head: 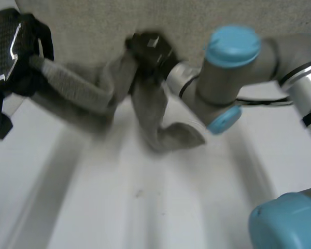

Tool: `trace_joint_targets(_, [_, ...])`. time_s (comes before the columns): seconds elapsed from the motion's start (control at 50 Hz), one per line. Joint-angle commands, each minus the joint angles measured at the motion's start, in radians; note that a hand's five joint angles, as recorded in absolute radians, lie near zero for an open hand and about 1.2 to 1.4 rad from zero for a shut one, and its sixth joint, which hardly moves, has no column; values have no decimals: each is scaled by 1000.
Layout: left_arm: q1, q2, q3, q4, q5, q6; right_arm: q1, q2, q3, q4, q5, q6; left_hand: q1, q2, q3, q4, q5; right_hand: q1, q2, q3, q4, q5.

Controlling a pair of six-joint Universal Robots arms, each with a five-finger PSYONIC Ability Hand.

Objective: Fold the towel.

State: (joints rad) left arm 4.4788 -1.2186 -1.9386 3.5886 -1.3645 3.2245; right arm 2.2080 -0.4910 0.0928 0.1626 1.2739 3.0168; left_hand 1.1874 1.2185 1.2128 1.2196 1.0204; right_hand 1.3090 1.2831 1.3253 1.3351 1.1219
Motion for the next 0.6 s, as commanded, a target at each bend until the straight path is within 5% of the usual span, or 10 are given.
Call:
trace_joint_targets(0.02, [5, -309, 362, 191, -82, -11, -105, -184, 21, -130, 140, -205, 209, 178, 184, 177, 201, 87, 113, 71, 61, 100])
trace_joint_targets(0.18, [-67, -586, 714, 185, -281, -12, -109, -291, 193, -33, 64, -213, 209, 178, 184, 177, 201, 87, 113, 71, 61, 100])
trace_joint_targets(0.34, [-118, -745, 600, 160, -269, -5, -100, -305, 549, 61, -67, -300, 209, 178, 184, 177, 201, 87, 113, 71, 61, 100])
trace_joint_targets(0.52, [-119, -837, 432, 151, -254, 1, -94, -250, 894, 61, -61, -509, 209, 178, 184, 177, 201, 87, 113, 71, 61, 100])
trace_joint_targets(0.54, [-119, -838, 399, 151, -251, 1, -94, -241, 944, 61, -58, -548, 209, 178, 184, 177, 201, -54, -28, -70, -80, -42])
trace_joint_targets(0.56, [-116, -837, 367, 151, -248, 1, -94, -242, 988, 60, -59, -568, 209, 178, 184, 177, 201, -558, -532, -575, -584, -546])
trace_joint_targets(0.58, [-116, -837, 366, 151, -248, 1, -94, -242, 989, 60, -59, -569, 209, 178, 184, 177, 201, -563, -537, -580, -589, -551])
trace_joint_targets(0.6, [-116, -829, 337, 154, -242, 3, -94, -256, 1021, 57, -58, -572, 209, 178, 184, 177, 201, -1098, -1072, -1115, -1124, -1086])
